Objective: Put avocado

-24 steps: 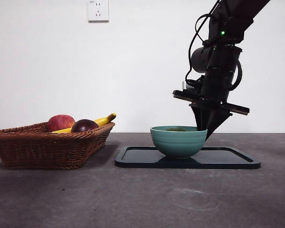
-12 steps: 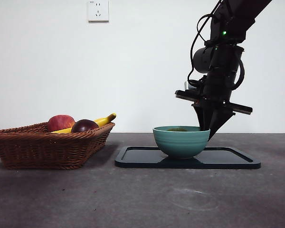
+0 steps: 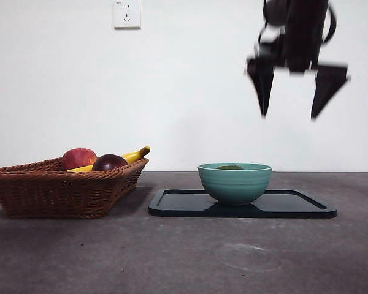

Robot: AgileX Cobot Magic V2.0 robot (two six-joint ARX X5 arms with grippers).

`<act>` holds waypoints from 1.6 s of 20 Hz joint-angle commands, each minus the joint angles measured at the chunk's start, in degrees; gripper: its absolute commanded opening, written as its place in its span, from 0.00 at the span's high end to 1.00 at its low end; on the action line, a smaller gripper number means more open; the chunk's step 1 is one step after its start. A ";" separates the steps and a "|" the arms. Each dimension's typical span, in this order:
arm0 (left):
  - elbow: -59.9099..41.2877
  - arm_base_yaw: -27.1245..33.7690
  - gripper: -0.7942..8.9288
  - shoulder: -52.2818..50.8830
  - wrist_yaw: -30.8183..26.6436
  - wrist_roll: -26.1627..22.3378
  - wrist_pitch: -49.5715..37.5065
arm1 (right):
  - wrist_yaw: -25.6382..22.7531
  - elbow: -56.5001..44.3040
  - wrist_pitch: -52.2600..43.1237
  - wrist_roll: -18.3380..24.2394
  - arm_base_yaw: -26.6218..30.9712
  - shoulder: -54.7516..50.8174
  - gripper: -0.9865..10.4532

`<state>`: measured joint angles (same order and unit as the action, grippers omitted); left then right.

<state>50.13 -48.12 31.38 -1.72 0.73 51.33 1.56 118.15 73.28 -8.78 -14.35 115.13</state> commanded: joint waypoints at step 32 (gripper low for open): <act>0.46 -0.33 0.44 0.24 -0.28 -0.68 -0.22 | -4.61 -69.16 -28.72 -1.46 -13.42 -90.99 0.47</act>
<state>50.13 -48.12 31.38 -1.74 0.71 51.35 -3.05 48.80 45.12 -9.48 -27.42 24.08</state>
